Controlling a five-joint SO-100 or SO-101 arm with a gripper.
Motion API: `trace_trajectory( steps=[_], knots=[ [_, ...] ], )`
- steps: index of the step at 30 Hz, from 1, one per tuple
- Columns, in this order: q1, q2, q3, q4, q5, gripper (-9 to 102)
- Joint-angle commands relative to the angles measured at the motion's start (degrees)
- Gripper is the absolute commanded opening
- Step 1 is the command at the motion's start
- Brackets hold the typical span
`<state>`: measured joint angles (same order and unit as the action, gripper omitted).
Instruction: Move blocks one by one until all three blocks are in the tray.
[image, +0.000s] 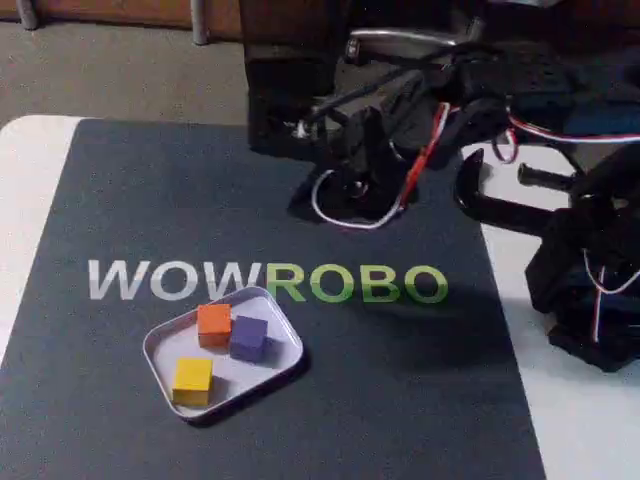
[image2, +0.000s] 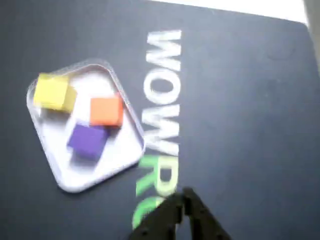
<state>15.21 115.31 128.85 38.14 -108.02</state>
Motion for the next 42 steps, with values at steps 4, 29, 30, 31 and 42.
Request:
trace_trajectory(
  steps=[4, 29, 30, 31, 42],
  knots=[
    [0.35, 10.20, 7.38, -2.29, -1.41, -8],
    [-3.16, 43.51, 42.45, -4.66, -8.26, -8],
    [-3.52, 45.18, 43.77, -4.31, -8.17, -8],
    [-3.78, 47.29, 45.26, -4.31, -8.17, -8],
    [-7.47, 74.36, 52.73, 16.79, -1.23, -8]
  ],
)
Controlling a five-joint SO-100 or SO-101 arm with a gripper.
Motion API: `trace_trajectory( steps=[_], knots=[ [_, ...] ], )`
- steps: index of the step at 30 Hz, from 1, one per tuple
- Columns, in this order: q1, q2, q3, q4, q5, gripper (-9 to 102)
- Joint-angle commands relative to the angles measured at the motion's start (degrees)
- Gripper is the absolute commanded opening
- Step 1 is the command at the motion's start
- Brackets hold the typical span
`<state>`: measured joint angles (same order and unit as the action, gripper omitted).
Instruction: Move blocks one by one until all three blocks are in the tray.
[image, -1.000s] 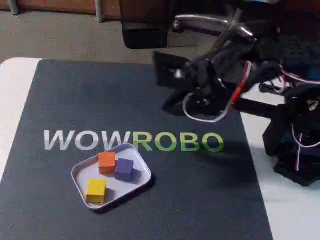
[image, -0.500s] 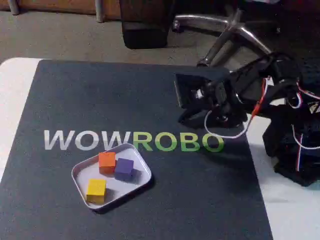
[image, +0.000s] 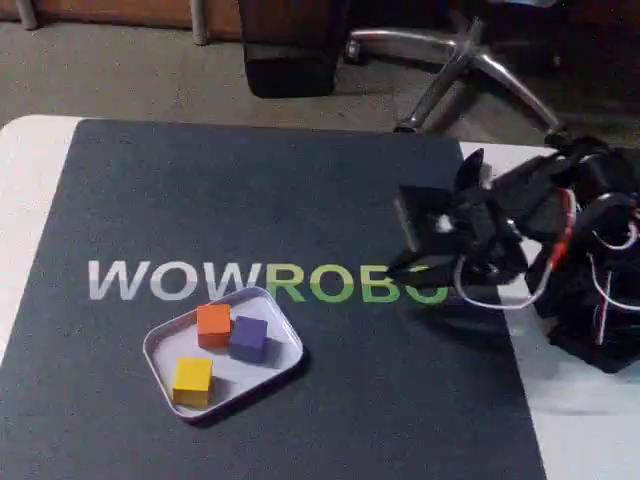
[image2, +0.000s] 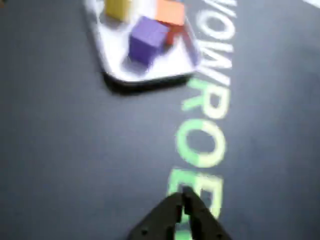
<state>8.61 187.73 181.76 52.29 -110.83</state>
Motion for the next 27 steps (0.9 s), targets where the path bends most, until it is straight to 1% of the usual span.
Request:
trace_trajectory(
  steps=[1, 4, 10, 15, 17, 21, 27],
  knots=[
    [-0.79, 1.93, -0.18, 3.16, 2.29, -8],
    [-1.32, 1.93, -0.18, 5.54, 4.13, -8],
    [-0.97, 1.93, -0.18, 14.06, 5.19, -8],
    [2.20, 1.85, -0.18, 20.92, 5.71, -8],
    [2.64, 1.85, -0.18, 21.45, 8.17, -8],
    [4.04, 1.76, -0.09, 21.36, 8.70, -8],
    [3.25, 1.85, -0.09, 21.45, 8.70, -7]
  ],
)
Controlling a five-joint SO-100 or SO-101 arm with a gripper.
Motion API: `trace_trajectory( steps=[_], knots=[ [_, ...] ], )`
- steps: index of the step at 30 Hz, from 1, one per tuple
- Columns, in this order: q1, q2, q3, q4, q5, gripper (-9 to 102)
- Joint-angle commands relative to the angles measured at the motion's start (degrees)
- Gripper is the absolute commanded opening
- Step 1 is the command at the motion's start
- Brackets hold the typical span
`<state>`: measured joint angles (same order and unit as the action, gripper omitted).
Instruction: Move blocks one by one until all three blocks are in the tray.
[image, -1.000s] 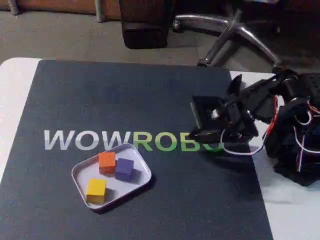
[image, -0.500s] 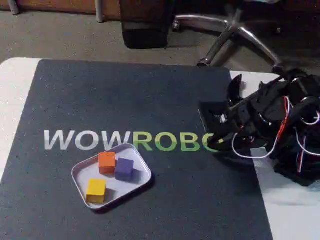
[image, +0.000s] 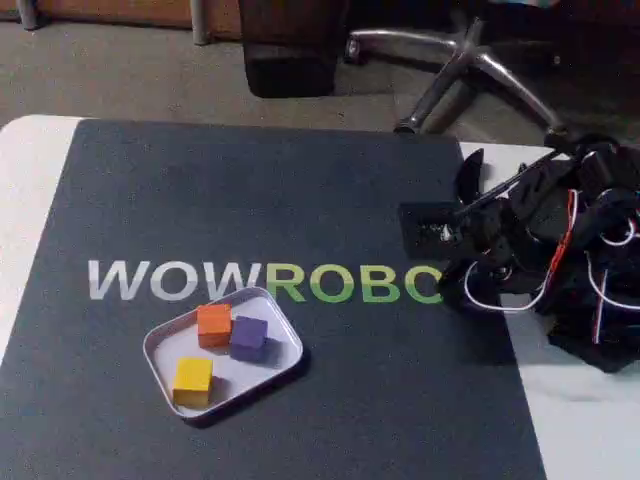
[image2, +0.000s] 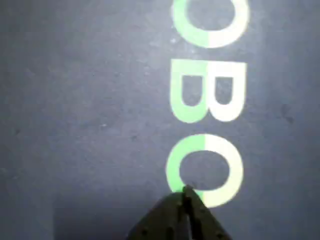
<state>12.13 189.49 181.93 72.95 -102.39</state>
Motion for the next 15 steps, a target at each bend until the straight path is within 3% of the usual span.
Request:
trace_trajectory(
  steps=[1, 15],
  knots=[
    [-0.26, 0.09, -0.26, 0.79, 0.18, -7],
    [-1.41, 0.09, -0.26, 0.79, 0.26, -5]
  ],
)
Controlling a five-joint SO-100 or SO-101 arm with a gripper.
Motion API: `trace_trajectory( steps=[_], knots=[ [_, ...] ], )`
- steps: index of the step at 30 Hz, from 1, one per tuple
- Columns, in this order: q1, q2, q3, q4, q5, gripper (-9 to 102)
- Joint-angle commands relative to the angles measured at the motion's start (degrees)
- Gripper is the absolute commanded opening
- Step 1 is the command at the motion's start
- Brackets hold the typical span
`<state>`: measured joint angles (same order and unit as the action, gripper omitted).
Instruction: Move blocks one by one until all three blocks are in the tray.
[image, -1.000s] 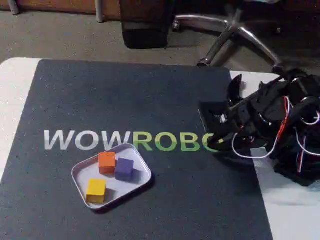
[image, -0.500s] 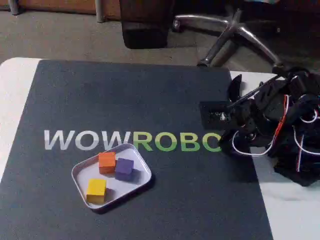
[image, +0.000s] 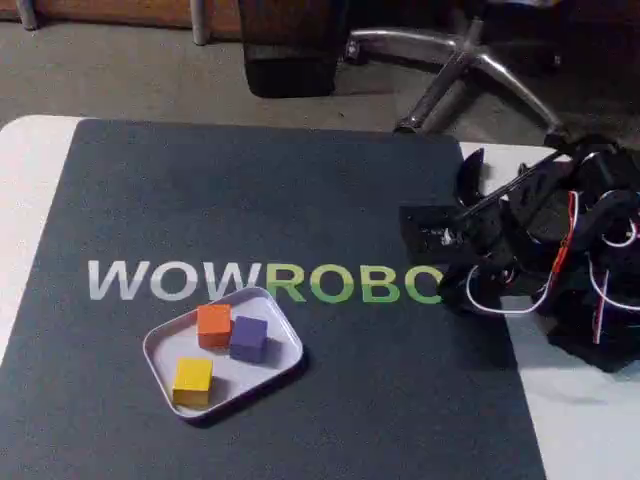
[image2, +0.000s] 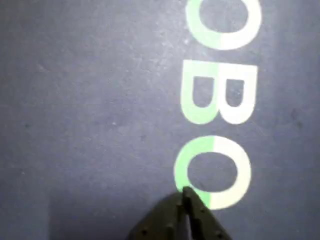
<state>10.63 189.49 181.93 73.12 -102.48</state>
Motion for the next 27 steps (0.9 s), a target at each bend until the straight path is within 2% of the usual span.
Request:
trace_trajectory(
  steps=[1, 27],
  knots=[
    [0.09, 0.09, -0.26, 0.62, 0.35, -5],
    [1.14, 0.09, -0.26, 0.62, 0.35, -5]
  ],
)
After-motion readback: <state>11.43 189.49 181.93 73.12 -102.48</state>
